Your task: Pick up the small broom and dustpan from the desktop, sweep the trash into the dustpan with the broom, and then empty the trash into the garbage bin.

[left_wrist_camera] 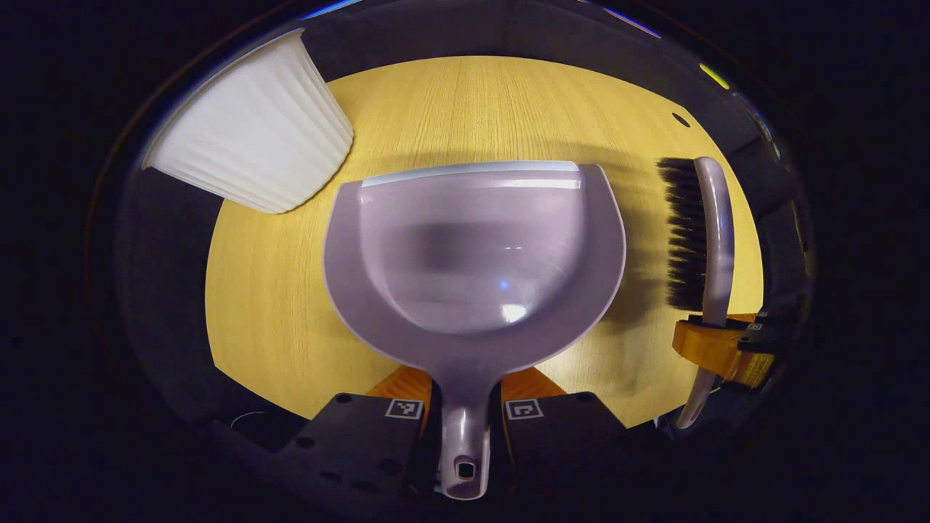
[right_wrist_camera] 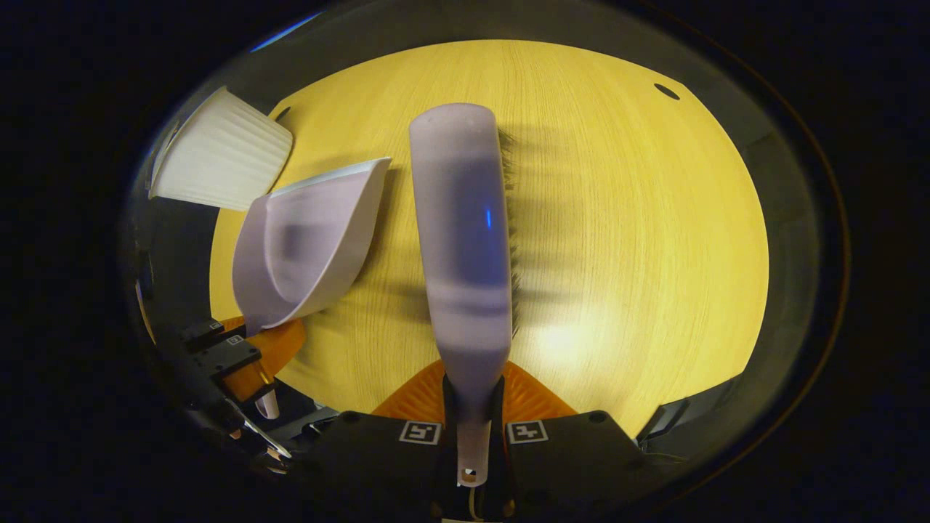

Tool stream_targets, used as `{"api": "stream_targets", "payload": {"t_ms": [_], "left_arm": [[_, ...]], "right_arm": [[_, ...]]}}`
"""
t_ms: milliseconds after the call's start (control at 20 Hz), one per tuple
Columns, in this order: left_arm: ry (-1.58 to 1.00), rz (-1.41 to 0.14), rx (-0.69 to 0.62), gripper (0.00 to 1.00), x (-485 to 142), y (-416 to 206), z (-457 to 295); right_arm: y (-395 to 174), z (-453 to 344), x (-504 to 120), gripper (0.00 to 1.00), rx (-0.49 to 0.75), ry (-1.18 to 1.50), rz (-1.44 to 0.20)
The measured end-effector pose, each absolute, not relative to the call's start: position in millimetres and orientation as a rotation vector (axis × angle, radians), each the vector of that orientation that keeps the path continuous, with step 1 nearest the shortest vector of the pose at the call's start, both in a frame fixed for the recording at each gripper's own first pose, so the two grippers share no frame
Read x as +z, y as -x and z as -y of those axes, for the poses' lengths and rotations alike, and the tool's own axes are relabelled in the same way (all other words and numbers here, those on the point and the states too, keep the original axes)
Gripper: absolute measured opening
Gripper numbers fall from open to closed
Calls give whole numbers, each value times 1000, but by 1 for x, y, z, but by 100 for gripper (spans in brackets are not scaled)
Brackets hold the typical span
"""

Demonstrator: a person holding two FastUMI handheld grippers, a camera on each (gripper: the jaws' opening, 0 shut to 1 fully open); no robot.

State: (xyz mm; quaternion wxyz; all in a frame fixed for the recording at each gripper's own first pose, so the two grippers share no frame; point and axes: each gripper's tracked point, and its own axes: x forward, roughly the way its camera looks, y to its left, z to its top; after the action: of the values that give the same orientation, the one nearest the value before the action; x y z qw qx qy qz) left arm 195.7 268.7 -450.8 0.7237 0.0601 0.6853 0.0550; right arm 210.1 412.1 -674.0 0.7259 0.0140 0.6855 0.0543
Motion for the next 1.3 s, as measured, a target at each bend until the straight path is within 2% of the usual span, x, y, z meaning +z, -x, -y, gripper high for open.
{"api": "stream_targets", "payload": {"t_ms": [550, 650, 700, 750, 800, 1050, 1100, 1150, 1200, 1250, 1300], "left_arm": [[-201, -1555, 116, 24, -453, -194, -268], [-204, -1557, 113, 28, -452, -195, -269], [-205, -1560, 112, 27, -452, -195, -268], [-204, -1564, 114, 27, -453, -194, -269], [-203, -1566, 115, 27, -453, -193, -268], [-207, -1556, 99, 29, -452, -197, -265], [-213, -1560, 96, 31, -451, -196, -265], [-218, -1565, 90, 30, -452, -195, -264], [-223, -1564, 87, 30, -452, -195, -264], [-235, -1555, 83, 32, -450, -197, -263], [-244, -1545, 76, 32, -446, -197, -262]], "right_arm": [[-210, -402, -690, 20, 57, 8, -1574], [-204, -403, -694, 20, 54, -7, -1585], [-207, -404, -695, 14, 50, -10, -1576], [-209, -405, -695, 30, 50, -11, -1575], [-209, -406, -694, 22, 54, -11, -1577], [-211, -406, -690, 28, 60, 0, -1570], [-213, -406, -689, 36, 63, 2, -1569], [-214, -406, -688, 29, 64, 1, -1569], [-215, -405, -686, 32, 67, 2, -1563], [-215, -403, -681, 27, 67, 5, -1556], [-215, -402, -677, 35, 67, 5, -1551]]}}
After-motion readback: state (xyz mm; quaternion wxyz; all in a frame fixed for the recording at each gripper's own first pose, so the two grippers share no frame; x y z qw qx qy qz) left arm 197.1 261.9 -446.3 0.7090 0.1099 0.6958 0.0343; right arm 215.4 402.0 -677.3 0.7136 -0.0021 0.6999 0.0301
